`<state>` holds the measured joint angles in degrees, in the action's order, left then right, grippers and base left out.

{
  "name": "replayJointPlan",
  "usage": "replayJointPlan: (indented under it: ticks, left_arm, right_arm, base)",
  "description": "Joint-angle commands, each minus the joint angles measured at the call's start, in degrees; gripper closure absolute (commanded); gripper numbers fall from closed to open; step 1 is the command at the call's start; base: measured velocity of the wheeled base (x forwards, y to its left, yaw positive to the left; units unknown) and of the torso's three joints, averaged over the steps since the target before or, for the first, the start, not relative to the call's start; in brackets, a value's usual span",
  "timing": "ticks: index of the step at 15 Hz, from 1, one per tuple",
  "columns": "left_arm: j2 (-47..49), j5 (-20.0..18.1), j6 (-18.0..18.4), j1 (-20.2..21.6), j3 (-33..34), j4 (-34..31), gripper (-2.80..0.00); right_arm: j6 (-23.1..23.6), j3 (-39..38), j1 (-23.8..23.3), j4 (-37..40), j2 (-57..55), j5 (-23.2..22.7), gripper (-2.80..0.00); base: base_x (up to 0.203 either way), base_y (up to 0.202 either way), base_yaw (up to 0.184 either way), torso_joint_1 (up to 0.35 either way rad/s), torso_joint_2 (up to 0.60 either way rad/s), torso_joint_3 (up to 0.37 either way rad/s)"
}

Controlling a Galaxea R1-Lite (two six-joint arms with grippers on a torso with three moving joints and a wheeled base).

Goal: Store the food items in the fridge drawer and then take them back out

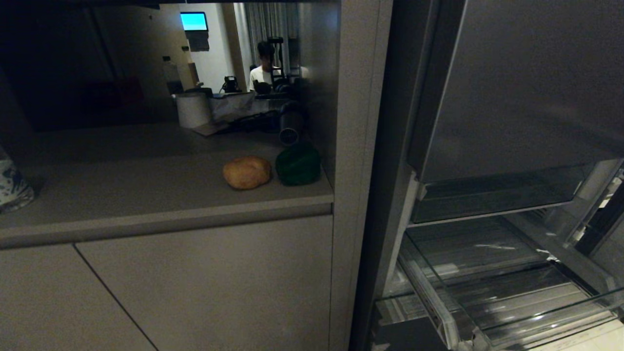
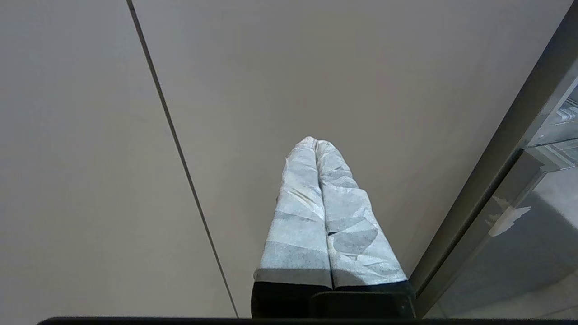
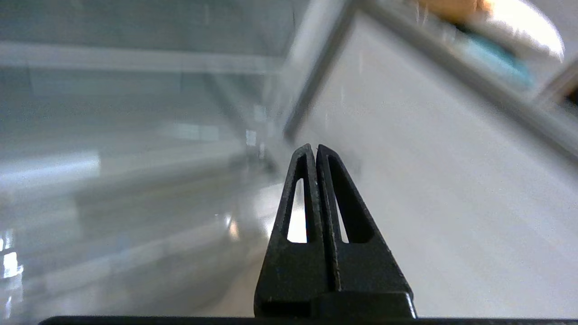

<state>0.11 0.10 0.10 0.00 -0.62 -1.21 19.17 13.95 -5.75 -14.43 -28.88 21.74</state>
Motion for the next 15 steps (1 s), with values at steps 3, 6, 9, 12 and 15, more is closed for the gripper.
replayJointPlan:
  ticks: [3,6,9,12,15]
  left_arm:
    - [-0.02,-0.01,-0.01,0.00,0.09,-0.02,0.00]
    - [-0.02,-0.01,-0.01,0.00,0.01,-0.02,0.00]
    - [-0.02,-0.01,-0.01,0.00,0.01,0.03,0.00]
    - [0.00,-0.01,-0.01,0.00,0.01,-0.02,0.00]
    - [-0.02,-0.01,-0.01,0.00,0.01,-0.02,0.00]
  right_arm:
    - [-5.44,-12.40,-2.73,4.09,12.79,-5.11,0.00]
    - [-7.91,-11.63,-2.80,10.47,12.35,-5.03,0.00]
    - [-16.84,1.13,-2.81,30.90,4.97,-6.55,0.00]
    - [-24.62,8.35,-2.75,39.47,-11.92,-12.32,0.00]
    - [-27.81,11.24,-2.72,39.99,-27.28,-17.09,0.00]
  base:
    - [0.000,0.000,0.000,0.000,0.00,0.000]
    - [0.000,0.000,0.000,0.000,0.00,0.000]
    - [0.000,0.000,0.000,0.000,0.00,0.000]
    - [0.000,0.000,0.000,0.000,0.00,0.000]
    - [0.000,0.000,0.000,0.000,0.00,0.000]
